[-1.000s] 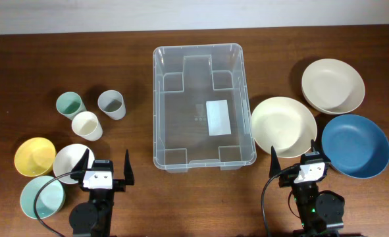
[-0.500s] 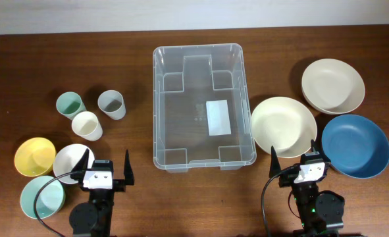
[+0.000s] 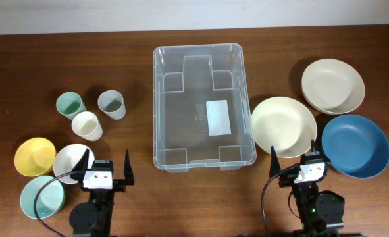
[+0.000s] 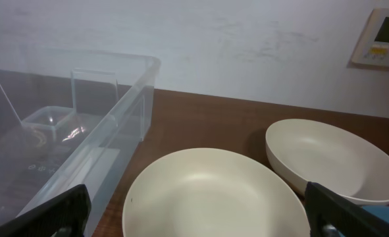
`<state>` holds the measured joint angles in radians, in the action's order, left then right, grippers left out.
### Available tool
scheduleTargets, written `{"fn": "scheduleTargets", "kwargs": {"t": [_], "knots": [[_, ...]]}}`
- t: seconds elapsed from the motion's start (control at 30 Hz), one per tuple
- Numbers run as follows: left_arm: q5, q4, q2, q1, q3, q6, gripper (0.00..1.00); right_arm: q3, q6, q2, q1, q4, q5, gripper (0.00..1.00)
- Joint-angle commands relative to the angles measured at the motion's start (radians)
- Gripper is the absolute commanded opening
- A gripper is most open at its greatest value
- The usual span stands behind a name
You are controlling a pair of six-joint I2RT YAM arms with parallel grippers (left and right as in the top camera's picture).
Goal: Pack container
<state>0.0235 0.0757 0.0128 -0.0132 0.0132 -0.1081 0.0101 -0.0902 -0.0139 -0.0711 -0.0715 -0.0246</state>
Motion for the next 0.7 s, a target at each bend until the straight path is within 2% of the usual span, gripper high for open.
{"fn": "scheduleTargets", "kwargs": {"t": [0.0,0.67], "knots": [[0.015,0.003,-0.007,0.004,-0.004,-0.010,1.00,-0.005,-0.006,0.007,-0.001,-0.004,-0.013,0.99],[0.015,-0.002,-0.007,0.004,-0.004,-0.010,1.00,-0.005,-0.006,0.005,0.000,-0.008,0.023,0.99]]}}
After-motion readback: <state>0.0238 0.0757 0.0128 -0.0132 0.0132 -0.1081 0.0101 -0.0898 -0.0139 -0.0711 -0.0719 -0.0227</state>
